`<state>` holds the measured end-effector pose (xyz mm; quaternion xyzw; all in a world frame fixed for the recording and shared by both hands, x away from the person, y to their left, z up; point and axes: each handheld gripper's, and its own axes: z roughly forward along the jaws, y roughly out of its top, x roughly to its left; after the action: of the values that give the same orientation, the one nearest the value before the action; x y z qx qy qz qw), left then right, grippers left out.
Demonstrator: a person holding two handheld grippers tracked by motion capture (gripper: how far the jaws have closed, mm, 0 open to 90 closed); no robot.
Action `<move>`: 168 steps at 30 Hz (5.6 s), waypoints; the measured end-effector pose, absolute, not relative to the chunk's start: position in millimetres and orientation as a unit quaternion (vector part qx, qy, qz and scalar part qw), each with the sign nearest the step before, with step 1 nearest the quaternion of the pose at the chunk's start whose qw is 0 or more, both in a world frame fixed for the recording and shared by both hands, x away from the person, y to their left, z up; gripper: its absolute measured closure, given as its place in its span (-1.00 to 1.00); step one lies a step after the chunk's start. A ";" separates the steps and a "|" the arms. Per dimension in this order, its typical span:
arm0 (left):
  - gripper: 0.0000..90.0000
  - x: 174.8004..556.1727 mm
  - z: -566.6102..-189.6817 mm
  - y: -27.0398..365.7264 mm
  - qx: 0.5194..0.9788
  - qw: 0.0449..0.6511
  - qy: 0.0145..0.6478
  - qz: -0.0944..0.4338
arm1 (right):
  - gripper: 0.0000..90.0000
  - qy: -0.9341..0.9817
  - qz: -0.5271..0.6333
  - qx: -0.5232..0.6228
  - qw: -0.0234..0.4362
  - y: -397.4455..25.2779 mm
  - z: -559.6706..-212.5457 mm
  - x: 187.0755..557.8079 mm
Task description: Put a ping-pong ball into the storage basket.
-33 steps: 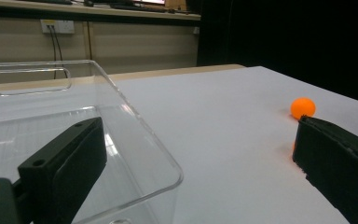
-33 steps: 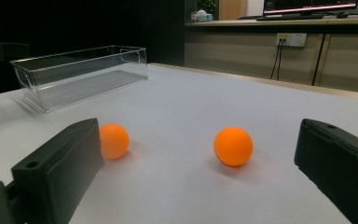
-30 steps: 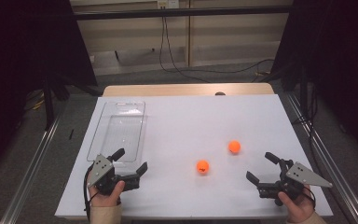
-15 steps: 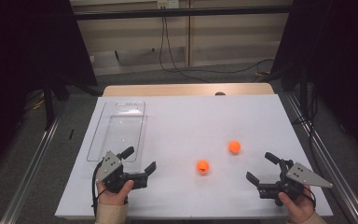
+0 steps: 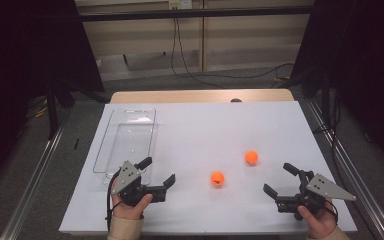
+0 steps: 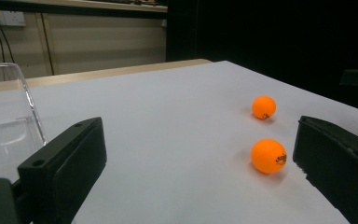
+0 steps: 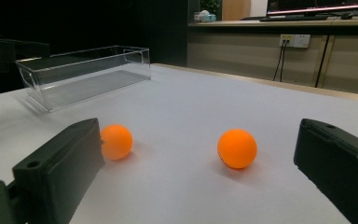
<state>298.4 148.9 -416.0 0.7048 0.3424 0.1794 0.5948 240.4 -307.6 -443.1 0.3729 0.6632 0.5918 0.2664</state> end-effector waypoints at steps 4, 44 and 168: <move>-0.94 299.4 -415.7 146.1 0.708 0.595 0.338 0.177 | -0.98 0.663 0.592 0.374 0.266 -308.0 -443.4 240.7; -0.94 304.0 -419.4 112.3 0.735 0.583 0.310 0.154 | -0.98 0.663 0.593 0.373 0.265 -307.3 -443.1 240.6; -0.94 316.8 -437.4 31.7 0.819 0.501 0.265 0.089 | -0.97 0.663 0.597 0.369 0.261 -308.3 -442.7 240.5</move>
<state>316.8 31.7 -437.4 0.8188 0.2649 0.0894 0.5014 240.5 -308.3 -442.7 0.3690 0.6630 0.5969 0.2608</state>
